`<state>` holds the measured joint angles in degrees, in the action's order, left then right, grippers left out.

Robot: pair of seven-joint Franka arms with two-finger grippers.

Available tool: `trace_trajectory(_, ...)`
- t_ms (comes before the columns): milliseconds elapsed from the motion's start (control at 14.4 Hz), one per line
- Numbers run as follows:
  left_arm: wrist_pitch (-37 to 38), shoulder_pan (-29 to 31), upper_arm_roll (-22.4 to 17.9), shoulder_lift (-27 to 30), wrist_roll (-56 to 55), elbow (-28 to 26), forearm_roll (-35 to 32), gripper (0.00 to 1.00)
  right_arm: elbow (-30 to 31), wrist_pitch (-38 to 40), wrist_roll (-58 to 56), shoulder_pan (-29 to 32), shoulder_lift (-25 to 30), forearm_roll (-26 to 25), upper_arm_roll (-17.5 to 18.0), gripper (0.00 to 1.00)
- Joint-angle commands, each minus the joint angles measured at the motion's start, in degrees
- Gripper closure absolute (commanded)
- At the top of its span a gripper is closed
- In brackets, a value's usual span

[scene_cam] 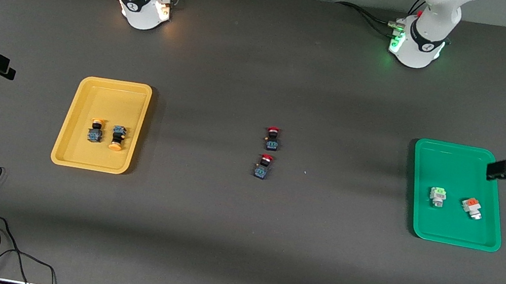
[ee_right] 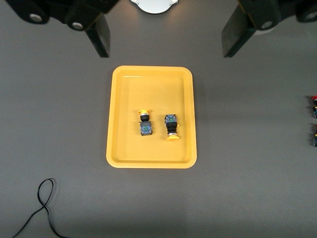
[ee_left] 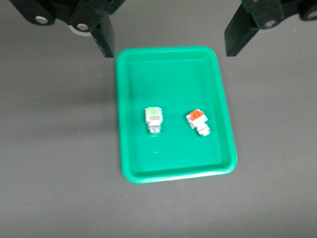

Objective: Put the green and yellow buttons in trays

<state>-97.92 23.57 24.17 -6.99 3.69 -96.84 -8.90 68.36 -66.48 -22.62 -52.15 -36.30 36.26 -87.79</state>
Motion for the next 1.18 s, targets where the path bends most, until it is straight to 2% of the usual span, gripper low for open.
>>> trace_trajectory(0,5.4,-0.1,5.3,0.4,-6.0,4.8,0.4,0.01,-2.4,0.9,1.3,5.0,2.5,-3.6,6.4,0.0)
trace_trajectory(139,6.9,-0.2,6.9,0.4,-6.9,7.3,3.1,0.01,-6.2,0.9,1.3,11.3,6.0,-10.6,17.9,0.0)
trace_trajectory(277,7.0,-4.0,4.5,0.8,-7.1,7.4,4.3,0.01,-6.4,0.9,2.8,18.0,10.4,-16.4,29.3,0.0)
trace_trajectory(346,7.0,-8.4,-0.4,0.9,-7.0,7.5,4.4,0.01,-6.1,0.8,5.5,21.4,13.1,-19.1,35.9,0.0)
trace_trajectory(485,7.0,-22.4,-14.3,0.9,-6.9,7.6,4.6,0.01,-5.4,0.4,9.3,26.7,16.4,-25.6,47.3,0.0)
trace_trajectory(554,7.1,-27.4,-19.9,1.0,-6.8,8.0,5.1,0.01,-5.0,0.2,9.8,29.4,17.2,-27.1,51.5,0.0)
trace_trajectory(623,7.5,-30.0,-22.9,1.6,-6.2,8.0,6.4,0.01,-4.7,0.1,11.3,31.6,18.1,-28.5,55.4,0.0)
trace_trajectory(762,7.7,-30.5,-23.6,2.2,-6.1,8.0,6.8,0.01,-1.1,-1.3,14.2,36.7,21.7,-32.1,63.9,0.0)
trace_trajectory(900,7.0,-30.9,-24.1,2.7,-6.1,7.9,6.4,0.01,7.4,-5.8,16.5,41.1,28.4,-36.2,72.4,0.0)
trace_trajectory(970,7.0,-31.8,-24.9,2.8,-6.0,7.9,6.0,0.01,12.0,-8.1,18.0,42.9,31.4,-37.3,75.8,0.0)
trace_trajectory(1108,6.5,-34.3,-27.8,3.1,-5.9,7.9,6.0,0.01,20.1,-12.6,18.8,44.1,36.7,-39.5,79.7,0.0)
